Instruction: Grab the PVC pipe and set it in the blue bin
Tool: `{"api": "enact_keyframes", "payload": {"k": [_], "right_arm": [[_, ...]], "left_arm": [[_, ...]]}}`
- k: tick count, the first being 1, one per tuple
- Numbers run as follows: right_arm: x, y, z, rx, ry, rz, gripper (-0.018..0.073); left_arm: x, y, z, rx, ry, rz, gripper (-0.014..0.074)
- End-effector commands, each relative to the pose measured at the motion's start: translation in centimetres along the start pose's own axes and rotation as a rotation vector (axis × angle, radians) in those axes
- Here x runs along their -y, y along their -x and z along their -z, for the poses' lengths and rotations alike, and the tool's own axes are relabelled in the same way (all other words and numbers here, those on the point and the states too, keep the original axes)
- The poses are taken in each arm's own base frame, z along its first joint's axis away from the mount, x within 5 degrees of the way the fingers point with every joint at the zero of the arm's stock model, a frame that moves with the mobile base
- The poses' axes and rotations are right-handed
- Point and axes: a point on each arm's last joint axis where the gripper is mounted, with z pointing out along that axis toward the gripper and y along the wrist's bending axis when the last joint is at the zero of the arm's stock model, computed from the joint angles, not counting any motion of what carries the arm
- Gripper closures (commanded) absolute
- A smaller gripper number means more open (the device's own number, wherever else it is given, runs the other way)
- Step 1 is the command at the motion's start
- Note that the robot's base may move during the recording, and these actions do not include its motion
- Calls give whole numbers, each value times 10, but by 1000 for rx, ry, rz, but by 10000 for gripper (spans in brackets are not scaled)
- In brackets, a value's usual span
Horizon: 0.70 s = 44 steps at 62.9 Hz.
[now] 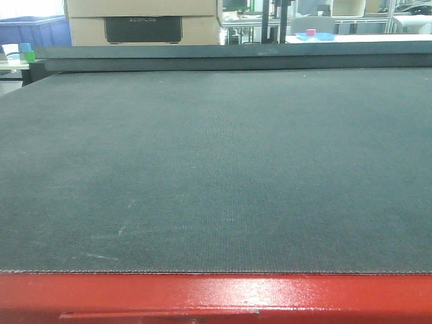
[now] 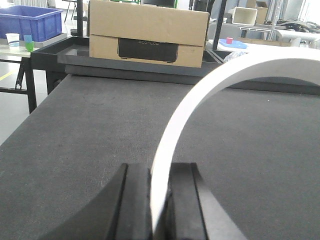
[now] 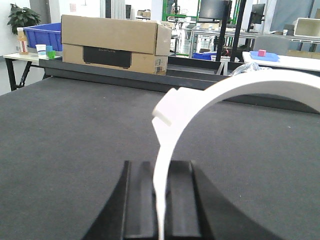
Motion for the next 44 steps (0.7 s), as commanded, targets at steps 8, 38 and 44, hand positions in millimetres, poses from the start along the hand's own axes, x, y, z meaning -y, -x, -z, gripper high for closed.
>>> {"api": "enact_keyframes", "payload": {"k": [8, 38, 44], "right_arm": [[1, 1, 0, 22, -11, 9, 728], [1, 1, 0, 22, -11, 9, 728], [1, 1, 0, 22, -11, 9, 728]], "left_arm": [[0, 3, 2, 31, 1, 16, 707], [0, 3, 2, 37, 1, 16, 707], [0, 3, 2, 37, 1, 16, 707]]}}
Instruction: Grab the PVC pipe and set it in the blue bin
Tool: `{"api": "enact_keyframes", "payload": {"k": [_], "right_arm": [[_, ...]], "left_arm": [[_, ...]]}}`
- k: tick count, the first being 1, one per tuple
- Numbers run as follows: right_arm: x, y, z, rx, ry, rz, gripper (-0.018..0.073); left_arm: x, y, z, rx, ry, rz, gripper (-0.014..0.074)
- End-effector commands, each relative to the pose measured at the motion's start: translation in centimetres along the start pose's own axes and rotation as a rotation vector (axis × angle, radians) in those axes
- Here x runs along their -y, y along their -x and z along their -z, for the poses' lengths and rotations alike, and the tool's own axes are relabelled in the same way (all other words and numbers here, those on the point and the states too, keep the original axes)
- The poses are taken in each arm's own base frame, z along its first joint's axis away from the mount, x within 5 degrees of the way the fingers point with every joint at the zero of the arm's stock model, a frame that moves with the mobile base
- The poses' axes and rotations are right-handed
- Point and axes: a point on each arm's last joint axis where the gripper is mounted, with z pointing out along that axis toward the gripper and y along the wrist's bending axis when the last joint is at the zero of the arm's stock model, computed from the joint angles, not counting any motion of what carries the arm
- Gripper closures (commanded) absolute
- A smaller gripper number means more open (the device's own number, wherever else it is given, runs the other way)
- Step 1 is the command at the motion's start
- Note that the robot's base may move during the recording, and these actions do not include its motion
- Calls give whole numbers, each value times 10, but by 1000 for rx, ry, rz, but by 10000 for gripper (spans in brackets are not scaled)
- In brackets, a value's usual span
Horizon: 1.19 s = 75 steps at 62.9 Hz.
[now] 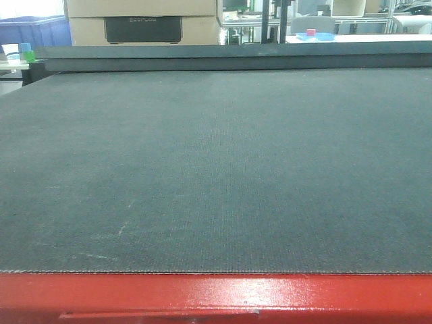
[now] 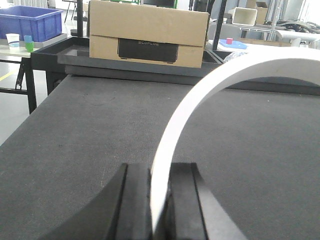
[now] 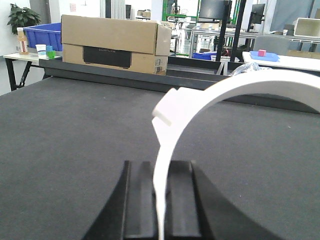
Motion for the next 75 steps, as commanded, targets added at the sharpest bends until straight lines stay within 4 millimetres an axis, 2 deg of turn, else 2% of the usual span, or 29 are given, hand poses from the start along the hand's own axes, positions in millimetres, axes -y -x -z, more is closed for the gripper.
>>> {"api": "enact_keyframes", "payload": {"k": [1, 75], "right_arm": [[1, 1, 0, 22, -11, 9, 728], [1, 1, 0, 24, -11, 9, 728]], "left_arm": [[0, 3, 2, 37, 1, 16, 707], [0, 3, 2, 37, 1, 16, 707]]}}
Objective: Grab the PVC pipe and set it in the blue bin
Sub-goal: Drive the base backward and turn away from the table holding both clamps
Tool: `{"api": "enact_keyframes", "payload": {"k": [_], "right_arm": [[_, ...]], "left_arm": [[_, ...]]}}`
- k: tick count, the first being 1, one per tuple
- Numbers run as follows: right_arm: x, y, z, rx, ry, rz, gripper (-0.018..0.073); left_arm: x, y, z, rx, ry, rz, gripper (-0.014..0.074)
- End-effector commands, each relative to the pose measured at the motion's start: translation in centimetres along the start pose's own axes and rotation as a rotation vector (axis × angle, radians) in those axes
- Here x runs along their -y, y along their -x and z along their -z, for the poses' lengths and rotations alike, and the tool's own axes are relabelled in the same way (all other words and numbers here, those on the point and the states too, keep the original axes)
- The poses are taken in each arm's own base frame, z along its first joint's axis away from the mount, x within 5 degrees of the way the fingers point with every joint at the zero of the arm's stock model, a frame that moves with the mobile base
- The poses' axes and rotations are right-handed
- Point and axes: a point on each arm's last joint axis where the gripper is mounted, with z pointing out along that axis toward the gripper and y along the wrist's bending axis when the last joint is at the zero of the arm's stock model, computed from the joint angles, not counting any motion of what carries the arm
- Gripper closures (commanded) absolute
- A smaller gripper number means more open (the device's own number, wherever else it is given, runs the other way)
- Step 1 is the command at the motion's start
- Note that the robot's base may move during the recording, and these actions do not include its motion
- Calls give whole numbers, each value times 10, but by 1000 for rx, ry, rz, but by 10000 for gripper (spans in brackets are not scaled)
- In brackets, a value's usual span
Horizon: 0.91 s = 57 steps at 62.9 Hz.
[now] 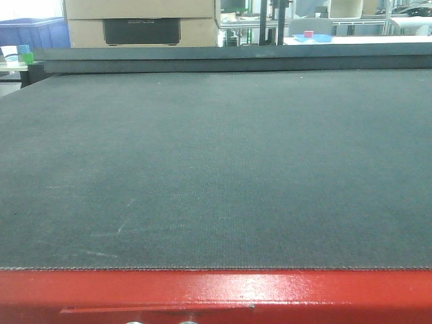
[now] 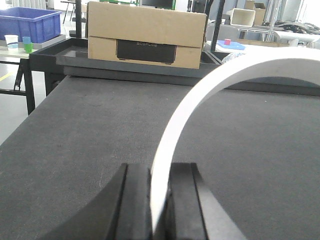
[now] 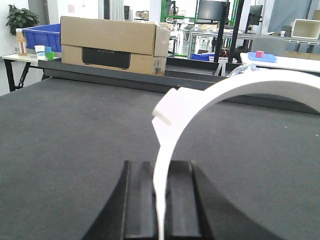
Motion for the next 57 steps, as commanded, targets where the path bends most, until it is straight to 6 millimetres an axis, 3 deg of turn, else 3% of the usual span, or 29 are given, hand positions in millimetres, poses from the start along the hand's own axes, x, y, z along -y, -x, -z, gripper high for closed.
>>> {"api": "enact_keyframes", "payload": {"k": [1, 57], "right_arm": [[1, 1, 0, 24, -11, 9, 728], [1, 1, 0, 24, -11, 9, 728]], "left_arm": [[0, 3, 2, 37, 1, 16, 707], [0, 3, 2, 37, 1, 16, 707]]}}
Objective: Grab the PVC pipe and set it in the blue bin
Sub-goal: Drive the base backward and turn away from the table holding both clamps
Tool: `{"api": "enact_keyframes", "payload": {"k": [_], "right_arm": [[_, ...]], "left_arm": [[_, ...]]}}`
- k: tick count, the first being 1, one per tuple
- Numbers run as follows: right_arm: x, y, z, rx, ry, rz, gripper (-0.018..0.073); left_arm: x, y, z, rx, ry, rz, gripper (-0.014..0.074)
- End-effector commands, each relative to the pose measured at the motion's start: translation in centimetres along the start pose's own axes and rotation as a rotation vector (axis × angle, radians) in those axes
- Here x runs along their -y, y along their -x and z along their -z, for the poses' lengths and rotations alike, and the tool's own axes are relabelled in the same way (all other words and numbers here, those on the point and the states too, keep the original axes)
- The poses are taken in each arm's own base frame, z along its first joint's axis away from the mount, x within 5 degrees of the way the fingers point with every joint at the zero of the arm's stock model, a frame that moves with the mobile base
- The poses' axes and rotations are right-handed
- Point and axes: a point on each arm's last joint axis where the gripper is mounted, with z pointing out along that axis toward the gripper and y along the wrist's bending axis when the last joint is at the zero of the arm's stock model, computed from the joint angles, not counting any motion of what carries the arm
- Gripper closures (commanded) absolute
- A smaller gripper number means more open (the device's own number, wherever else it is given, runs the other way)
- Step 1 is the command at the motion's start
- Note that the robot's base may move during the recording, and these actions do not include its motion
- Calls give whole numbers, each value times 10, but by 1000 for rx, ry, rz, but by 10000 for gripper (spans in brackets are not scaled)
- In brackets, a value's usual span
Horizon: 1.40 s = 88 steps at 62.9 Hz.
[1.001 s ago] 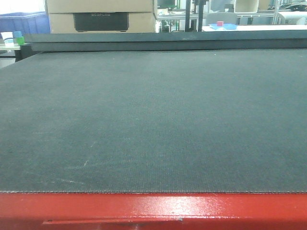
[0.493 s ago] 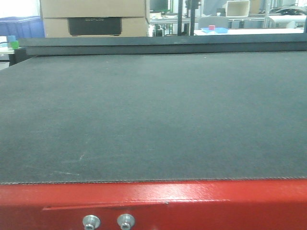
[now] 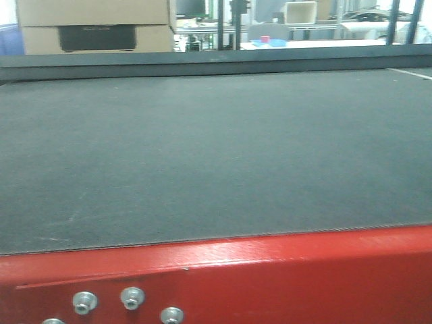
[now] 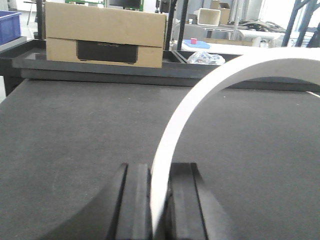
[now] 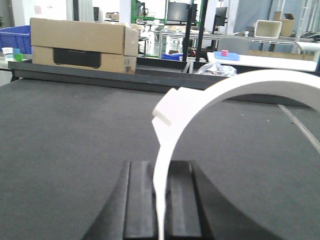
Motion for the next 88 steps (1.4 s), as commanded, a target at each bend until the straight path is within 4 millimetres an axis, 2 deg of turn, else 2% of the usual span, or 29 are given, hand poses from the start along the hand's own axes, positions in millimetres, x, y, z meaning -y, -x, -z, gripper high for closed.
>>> {"api": "enact_keyframes", "payload": {"k": [1, 88], "right_arm": [[1, 1, 0, 24, -11, 9, 728], [1, 1, 0, 24, -11, 9, 728]], "left_arm": [[0, 3, 2, 37, 1, 16, 707], [0, 3, 2, 37, 1, 16, 707]]}}
